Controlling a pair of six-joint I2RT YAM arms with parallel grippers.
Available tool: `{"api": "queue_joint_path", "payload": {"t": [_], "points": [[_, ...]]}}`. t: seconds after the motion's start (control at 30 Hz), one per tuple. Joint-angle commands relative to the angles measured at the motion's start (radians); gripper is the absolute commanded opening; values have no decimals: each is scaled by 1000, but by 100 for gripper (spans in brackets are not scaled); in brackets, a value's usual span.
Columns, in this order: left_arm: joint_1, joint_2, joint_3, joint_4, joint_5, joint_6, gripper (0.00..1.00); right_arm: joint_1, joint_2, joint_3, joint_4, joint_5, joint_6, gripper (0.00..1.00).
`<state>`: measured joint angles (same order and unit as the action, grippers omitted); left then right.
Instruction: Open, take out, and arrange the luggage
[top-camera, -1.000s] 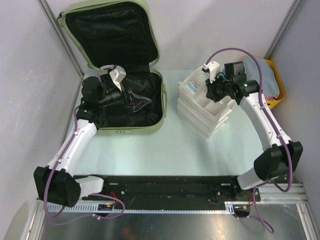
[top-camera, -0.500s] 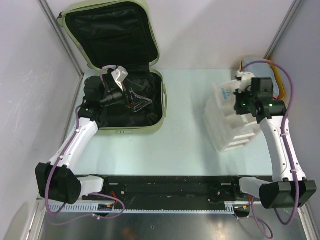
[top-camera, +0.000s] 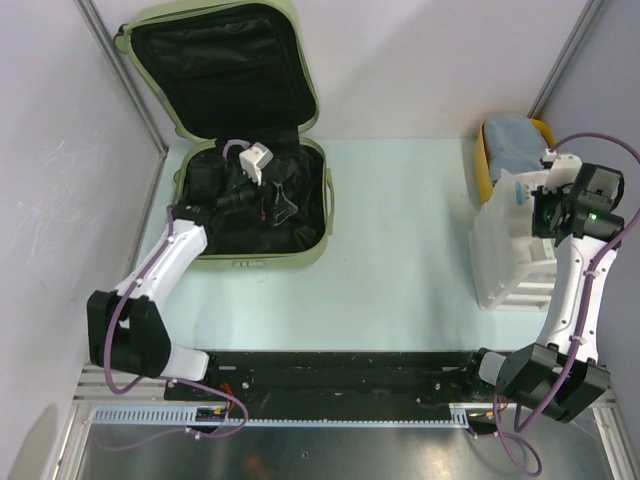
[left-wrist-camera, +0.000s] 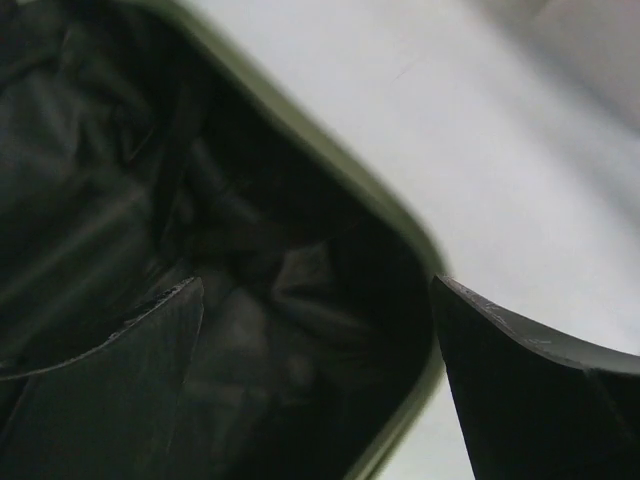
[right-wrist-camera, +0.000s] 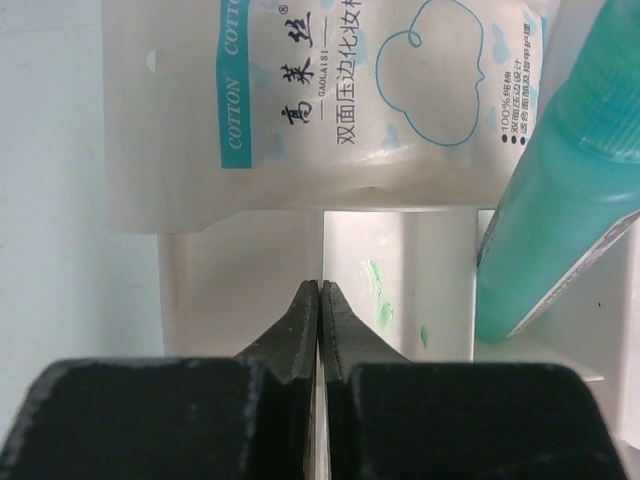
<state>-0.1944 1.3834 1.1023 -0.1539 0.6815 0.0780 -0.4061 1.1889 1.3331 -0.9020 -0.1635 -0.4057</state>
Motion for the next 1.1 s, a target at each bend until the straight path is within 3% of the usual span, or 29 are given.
{"api": "queue_joint_path", "payload": {"t": [0.0, 0.13, 0.17, 0.2, 0.23, 0.33, 0.37, 0.53, 0.83, 0.93, 0.97, 1.03, 1.07], "points": [[10, 55, 36, -131, -275, 180, 99, -48, -3, 28, 169, -28, -126, 0], [24, 152, 53, -215, -299, 314, 100, -54, -2, 28, 179, -33, -162, 0], [36, 204, 85, -272, -293, 374, 99, -53, -3, 31, 183, -34, -162, 5], [44, 224, 94, -291, -281, 400, 99, -50, -6, 35, 175, -39, -160, 15], [52, 241, 99, -302, -286, 425, 98, -43, -9, 38, 172, -41, -151, 33], [62, 322, 113, -305, -362, 448, 97, -8, -28, 55, 144, -30, -124, 60], [78, 341, 126, -305, -364, 431, 97, 1, -40, 60, 138, -25, -114, 64], [102, 482, 200, -308, -402, 370, 97, 101, -69, 87, 114, 13, -74, 73], [87, 554, 153, -338, -428, 442, 90, 237, -34, 247, 77, 12, 53, 83], [90, 571, 151, -343, -427, 437, 74, 288, -12, 281, 75, -19, 103, 84], [93, 574, 156, -343, -422, 428, 61, 302, -8, 293, 81, -22, 114, 84], [95, 566, 169, -342, -389, 419, 46, 343, 0, 299, 94, -33, 137, 84], [98, 553, 175, -343, -379, 414, 32, 357, 5, 299, 106, -37, 145, 84]]}}
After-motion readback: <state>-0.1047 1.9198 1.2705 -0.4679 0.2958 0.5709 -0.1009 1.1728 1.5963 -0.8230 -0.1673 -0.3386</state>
